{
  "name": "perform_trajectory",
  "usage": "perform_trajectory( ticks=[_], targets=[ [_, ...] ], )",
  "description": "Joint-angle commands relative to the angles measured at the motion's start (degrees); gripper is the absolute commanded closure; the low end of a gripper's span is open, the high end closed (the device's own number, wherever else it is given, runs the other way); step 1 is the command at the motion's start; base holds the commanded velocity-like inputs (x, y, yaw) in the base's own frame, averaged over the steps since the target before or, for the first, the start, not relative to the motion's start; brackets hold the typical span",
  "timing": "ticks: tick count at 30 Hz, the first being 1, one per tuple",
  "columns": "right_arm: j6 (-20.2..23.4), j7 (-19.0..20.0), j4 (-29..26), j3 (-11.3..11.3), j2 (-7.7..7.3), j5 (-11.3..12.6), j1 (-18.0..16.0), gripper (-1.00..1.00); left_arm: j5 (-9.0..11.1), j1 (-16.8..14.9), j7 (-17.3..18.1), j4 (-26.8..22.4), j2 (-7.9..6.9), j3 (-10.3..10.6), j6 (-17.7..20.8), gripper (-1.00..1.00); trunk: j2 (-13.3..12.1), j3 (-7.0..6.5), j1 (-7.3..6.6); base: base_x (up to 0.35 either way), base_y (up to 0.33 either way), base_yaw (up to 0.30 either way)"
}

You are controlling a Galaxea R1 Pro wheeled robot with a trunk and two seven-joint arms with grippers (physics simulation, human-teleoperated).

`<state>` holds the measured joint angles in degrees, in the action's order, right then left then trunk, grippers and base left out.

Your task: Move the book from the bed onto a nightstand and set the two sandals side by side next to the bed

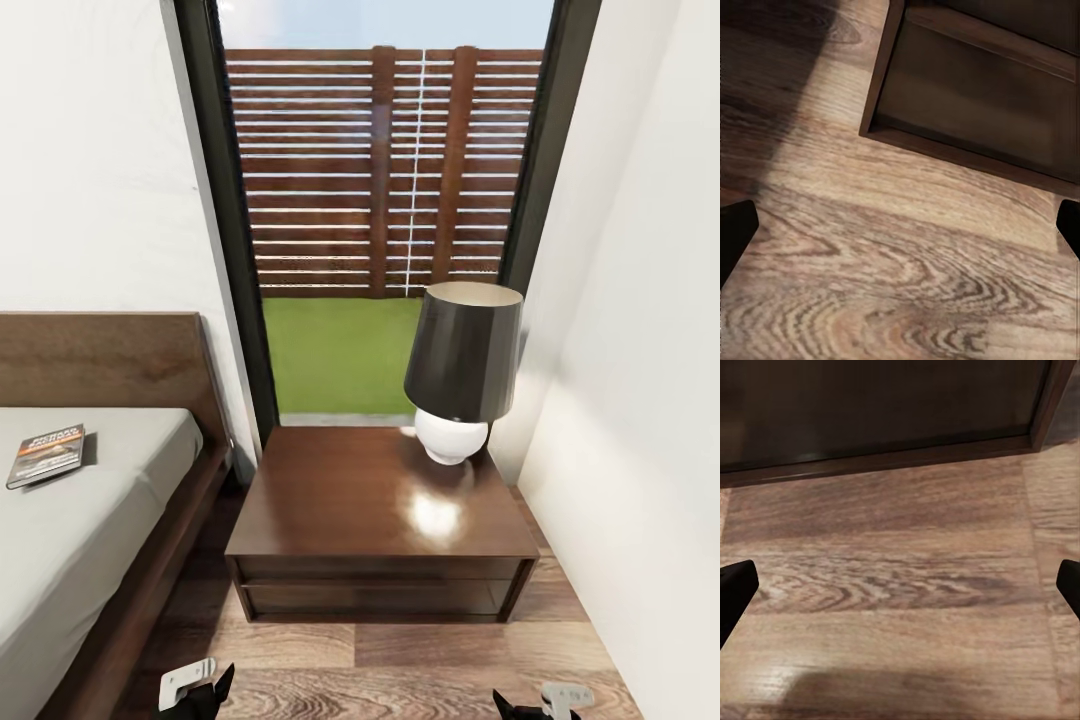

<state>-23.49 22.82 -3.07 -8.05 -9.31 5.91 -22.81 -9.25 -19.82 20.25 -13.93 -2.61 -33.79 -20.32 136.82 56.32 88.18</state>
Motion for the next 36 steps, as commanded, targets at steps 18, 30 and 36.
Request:
perform_trajectory(
  ticks=[18, 30, 36],
  targets=[
    [0.0, 0.6, 0.1, -0.2, -0.01, 0.6, 0.0, -1.0, -0.6, 0.0, 0.2, 0.0, 0.02, -0.5, -0.2, -1.0, -7.2, -3.19, -3.97, 0.0, 0.0, 0.0],
    [0.0, 0.6, 0.1, -0.2, -0.01, 0.6, 0.0, -1.0, -0.6, 0.0, 0.2, 0.0, 0.02, -0.5, -0.2, -1.0, -12.0, -5.34, -6.61, 0.0, 0.0, 0.0],
    [0.0, 0.6, 0.1, -0.2, -0.01, 0.6, 0.0, -1.0, -0.5, 0.0, 0.2, 0.0, 0.05, -0.5, -0.2, -1.0, -14.4, -6.42, -7.92, 0.0, 0.0, 0.0]
  ],
)
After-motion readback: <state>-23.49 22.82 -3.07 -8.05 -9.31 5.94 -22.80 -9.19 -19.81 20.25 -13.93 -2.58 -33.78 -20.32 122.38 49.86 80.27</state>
